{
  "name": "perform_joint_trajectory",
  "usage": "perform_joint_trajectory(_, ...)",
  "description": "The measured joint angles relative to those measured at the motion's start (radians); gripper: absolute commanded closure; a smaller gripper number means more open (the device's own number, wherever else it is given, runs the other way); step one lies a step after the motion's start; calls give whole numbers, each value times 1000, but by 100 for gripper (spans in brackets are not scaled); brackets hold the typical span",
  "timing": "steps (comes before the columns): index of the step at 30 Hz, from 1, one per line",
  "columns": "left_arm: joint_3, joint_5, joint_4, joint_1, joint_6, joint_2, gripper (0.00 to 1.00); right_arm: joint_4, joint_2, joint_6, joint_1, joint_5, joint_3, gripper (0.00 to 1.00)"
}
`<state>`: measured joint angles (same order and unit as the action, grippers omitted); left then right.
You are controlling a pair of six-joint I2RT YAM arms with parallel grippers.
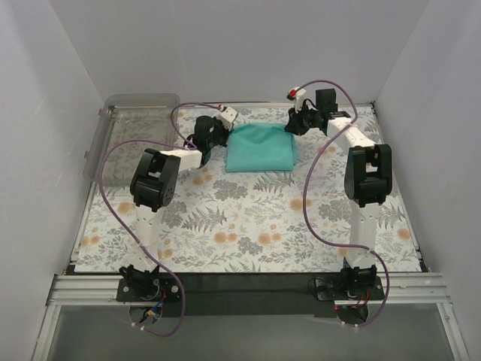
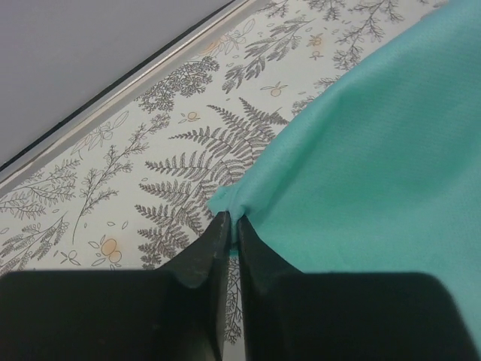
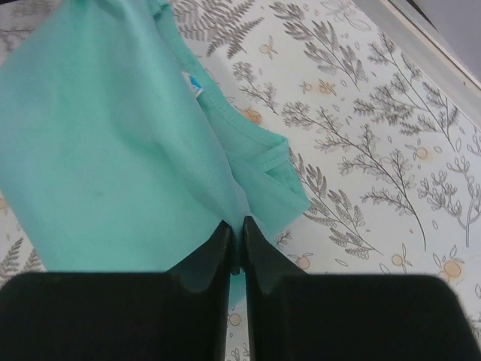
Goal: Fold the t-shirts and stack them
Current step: Fold the tshirt
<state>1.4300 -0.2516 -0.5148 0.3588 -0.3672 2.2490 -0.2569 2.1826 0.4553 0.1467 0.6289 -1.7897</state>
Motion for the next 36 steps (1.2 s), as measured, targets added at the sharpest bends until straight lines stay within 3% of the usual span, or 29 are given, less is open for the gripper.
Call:
perform_joint_trajectory(1,26,10,13,0,-6,14,68,16,9,-23,8,-35,0,65)
perform_joint_trajectory(2,52,19,26,0,-15,29,59,29,19,-51,15,-67,-1,58)
perform_joint_trajectory(4,108,45,57,0,-39,58,48,48,40,-96,26,-135,-2,54)
perform_joint_trajectory(5,136,56,76,-1,-55,72,29,53,48,-117,30,-164,-2,50)
perform_joint_trajectory(6,160,71,92,-2,-64,83,22,55,52,-144,33,-195,0,46)
perform_joint_trajectory(9,189,114,126,-3,-109,85,21,84,53,-213,42,-285,5,39)
perform_joint_trajectory(12,196,153,145,-3,-130,75,20,135,33,-270,43,-359,28,17)
perform_joint_trajectory(14,195,168,166,-3,-153,58,20,154,6,-290,41,-390,50,16)
perform_joint_trajectory(15,187,171,176,-3,-170,43,20,160,-7,-299,39,-396,56,18)
perform_joint_trajectory(18,135,156,206,-3,-215,-32,20,187,-54,-327,26,-385,86,39)
perform_joint_trajectory(19,105,140,212,-4,-231,-71,20,190,-65,-336,19,-363,93,58)
perform_joint_trajectory(23,33,39,242,-8,-313,-201,24,201,-97,-303,-25,-143,129,73)
perform_joint_trajectory(25,36,-44,246,-10,-359,-227,30,190,-92,-280,-42,-25,129,86)
perform_joint_trajectory(30,89,-261,261,-11,-485,-176,35,111,31,-265,-47,163,-33,92)
perform_joint_trajectory(36,98,-414,285,-11,-592,-65,35,40,134,-269,-34,237,-85,95)
